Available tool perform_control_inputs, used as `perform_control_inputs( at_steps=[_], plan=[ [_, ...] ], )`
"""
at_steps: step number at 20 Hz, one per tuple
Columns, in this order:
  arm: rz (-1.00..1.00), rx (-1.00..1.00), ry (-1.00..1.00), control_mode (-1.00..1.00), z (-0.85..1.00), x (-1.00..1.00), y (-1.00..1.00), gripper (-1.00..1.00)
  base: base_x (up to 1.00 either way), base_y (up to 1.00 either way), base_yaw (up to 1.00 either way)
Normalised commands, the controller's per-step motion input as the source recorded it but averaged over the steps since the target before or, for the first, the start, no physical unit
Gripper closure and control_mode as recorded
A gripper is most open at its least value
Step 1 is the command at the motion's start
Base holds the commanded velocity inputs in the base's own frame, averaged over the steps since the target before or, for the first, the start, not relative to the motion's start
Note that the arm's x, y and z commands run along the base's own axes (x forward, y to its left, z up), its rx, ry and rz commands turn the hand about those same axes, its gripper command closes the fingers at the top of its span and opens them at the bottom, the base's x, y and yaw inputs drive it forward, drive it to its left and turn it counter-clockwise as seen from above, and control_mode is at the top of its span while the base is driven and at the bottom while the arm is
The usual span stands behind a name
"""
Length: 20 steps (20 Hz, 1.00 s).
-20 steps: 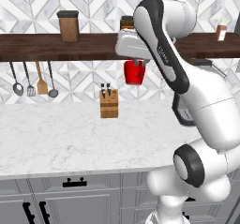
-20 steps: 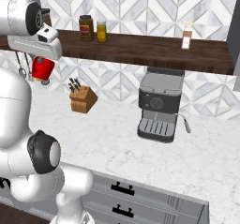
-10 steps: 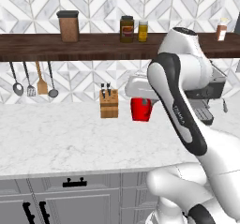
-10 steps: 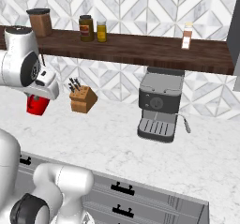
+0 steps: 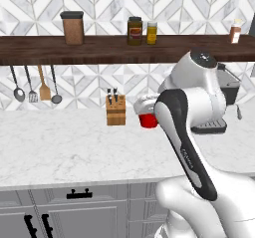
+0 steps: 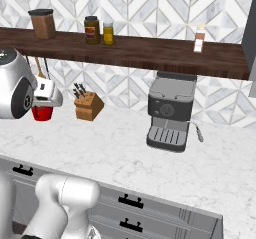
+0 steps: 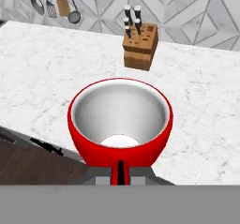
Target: Gather all objects into one cabinet and sort the glasses and bowls to opposite sides.
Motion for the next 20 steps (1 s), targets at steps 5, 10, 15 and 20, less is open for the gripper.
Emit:
perform_control_inputs(
  at_steps=[5, 10, 15, 20],
  plan=[
    [0.05, -0.09, -0.3, -1.0, 0.0, -0.01, 0.01, 1.0, 0.0, 0.0, 0.0],
    [0.0, 0.0, -0.04, -1.0, 0.0, -0.08, 0.0, 1.0, 0.0, 0.0, 0.0],
    [0.0, 0.0, 0.0, -1.0, 0.0, -0.13, 0.0, 1.0, 0.0, 0.0, 0.0],
    [0.0, 0.0, 0.0, 1.0, 0.0, -0.11, 0.0, 1.0, -0.22, 0.01, 0.0]
  ],
)
